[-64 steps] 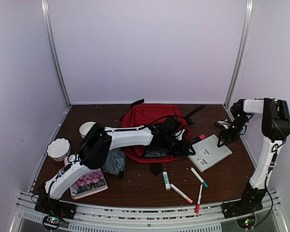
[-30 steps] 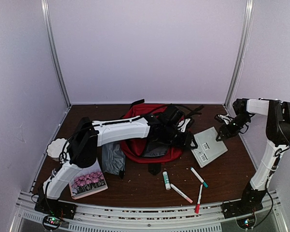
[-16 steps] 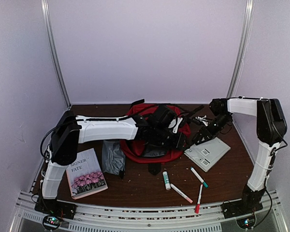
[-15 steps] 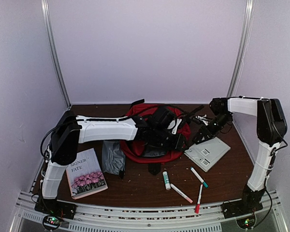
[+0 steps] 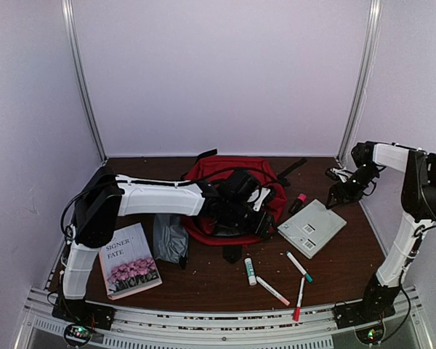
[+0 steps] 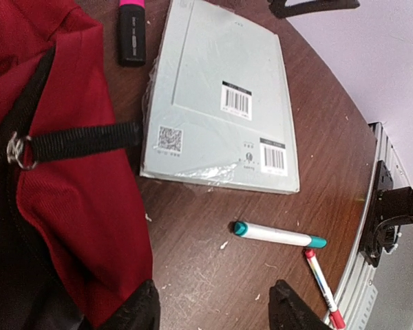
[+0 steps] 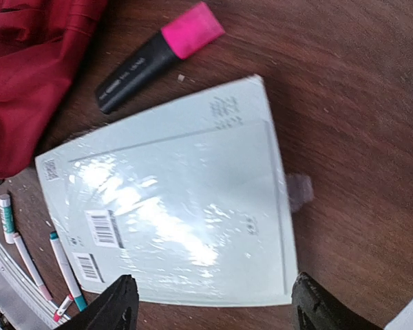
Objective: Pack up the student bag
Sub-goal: Adjust the book at the center of the board.
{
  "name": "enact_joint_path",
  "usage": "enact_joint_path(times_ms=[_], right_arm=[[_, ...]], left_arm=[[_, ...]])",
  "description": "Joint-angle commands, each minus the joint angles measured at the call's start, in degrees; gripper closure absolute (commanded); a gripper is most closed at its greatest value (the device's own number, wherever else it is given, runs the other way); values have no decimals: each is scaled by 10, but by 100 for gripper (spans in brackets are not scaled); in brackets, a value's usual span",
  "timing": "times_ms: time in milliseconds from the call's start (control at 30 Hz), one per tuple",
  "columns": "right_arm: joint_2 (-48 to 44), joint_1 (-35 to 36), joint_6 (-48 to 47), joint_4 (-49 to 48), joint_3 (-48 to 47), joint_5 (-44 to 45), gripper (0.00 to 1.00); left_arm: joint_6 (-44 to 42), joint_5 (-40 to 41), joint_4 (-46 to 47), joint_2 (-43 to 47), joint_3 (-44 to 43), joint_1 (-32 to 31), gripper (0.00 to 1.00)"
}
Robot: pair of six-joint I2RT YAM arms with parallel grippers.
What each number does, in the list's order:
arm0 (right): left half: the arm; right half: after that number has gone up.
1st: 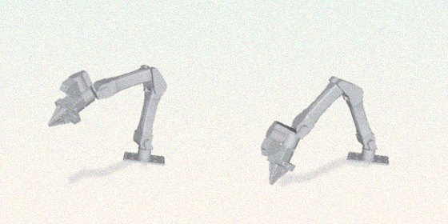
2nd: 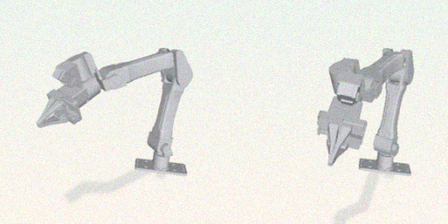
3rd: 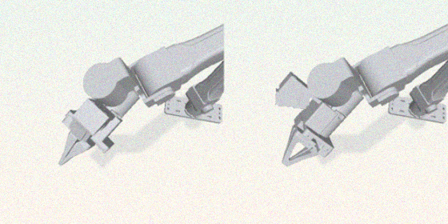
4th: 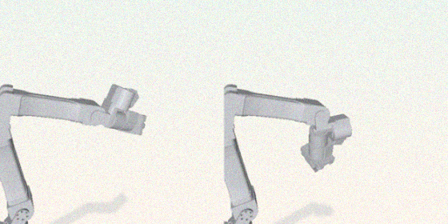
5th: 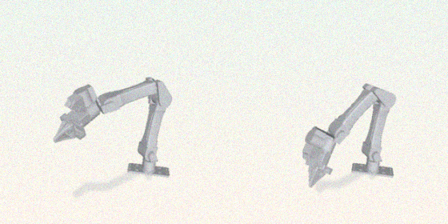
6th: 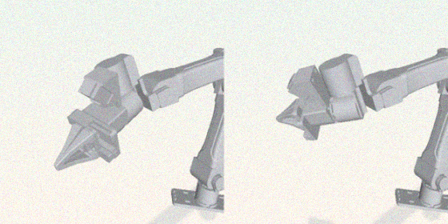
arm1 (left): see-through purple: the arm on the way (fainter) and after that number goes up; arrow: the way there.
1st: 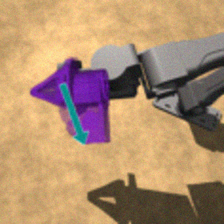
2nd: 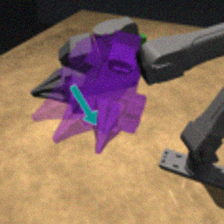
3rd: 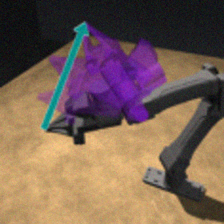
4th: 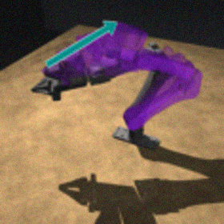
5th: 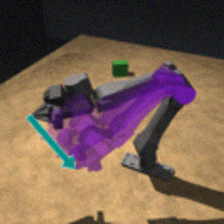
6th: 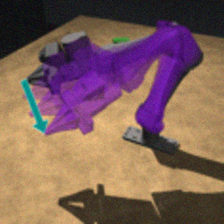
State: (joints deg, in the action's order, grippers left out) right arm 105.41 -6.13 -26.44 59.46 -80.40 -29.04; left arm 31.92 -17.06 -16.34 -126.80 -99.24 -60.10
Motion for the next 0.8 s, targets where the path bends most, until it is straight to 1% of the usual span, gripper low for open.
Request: enact_joint_path(times_ms=[0,100,167,267,467,600,767], right_arm=[[13,-19,-20,41,-4,79,22],[18,-31,-25,39,11,103,22],[23,-35,-28,38,19,115,21],[35,-42,-31,45,21,113,19],[60,-42,-48,72,26,101,19],[68,-36,-57,81,36,90,20],[66,-22,-73,101,41,53,27]], left_arm=[[-26,19,18,-13,-35,-3,43],[-25,28,31,-30,-44,-3,41],[-21,25,24,-50,-68,-3,41],[-14,11,2,-87,-111,-3,41],[10,-13,11,-131,-139,-3,42],[19,-22,16,-136,-137,0,42],[55,-56,23,-156,-142,10,42]])
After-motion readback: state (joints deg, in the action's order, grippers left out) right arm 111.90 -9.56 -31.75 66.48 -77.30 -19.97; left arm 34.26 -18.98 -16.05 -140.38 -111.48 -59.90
